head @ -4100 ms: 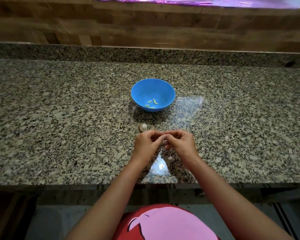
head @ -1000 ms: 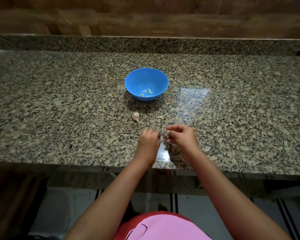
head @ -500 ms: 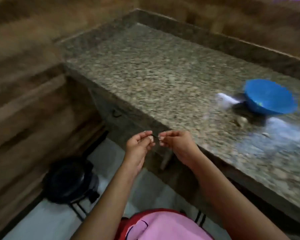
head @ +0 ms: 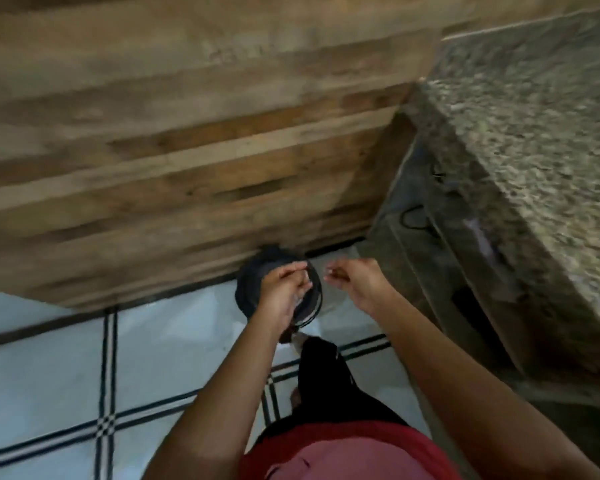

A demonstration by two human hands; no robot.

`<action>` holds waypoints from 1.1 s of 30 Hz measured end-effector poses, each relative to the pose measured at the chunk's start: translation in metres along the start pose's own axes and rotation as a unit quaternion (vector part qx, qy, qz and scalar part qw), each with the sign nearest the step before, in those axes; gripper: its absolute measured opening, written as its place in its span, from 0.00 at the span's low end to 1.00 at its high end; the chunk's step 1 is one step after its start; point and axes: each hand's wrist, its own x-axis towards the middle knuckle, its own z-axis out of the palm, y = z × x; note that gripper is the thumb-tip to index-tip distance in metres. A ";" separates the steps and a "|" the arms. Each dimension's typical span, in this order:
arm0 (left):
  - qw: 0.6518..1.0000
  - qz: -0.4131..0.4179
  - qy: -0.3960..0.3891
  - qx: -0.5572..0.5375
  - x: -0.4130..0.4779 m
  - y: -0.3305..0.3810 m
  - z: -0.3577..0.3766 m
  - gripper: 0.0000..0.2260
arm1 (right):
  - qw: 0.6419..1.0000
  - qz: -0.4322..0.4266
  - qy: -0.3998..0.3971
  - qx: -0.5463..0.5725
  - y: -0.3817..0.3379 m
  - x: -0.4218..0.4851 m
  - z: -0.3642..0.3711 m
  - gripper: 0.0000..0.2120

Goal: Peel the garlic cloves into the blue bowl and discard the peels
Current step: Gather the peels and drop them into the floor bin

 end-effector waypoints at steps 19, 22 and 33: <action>0.955 -0.234 0.129 -0.127 0.201 -0.051 -0.041 0.09 | 0.987 0.045 0.048 -0.144 0.093 0.187 0.092 0.08; 0.939 -0.285 0.073 -0.178 0.218 -0.045 -0.042 0.26 | 0.970 0.081 -0.075 -0.215 0.108 0.192 0.099 0.13; 0.964 -0.245 -0.010 -0.102 0.187 0.010 -0.031 0.27 | 0.934 -0.094 -0.150 -0.310 0.076 0.159 0.098 0.19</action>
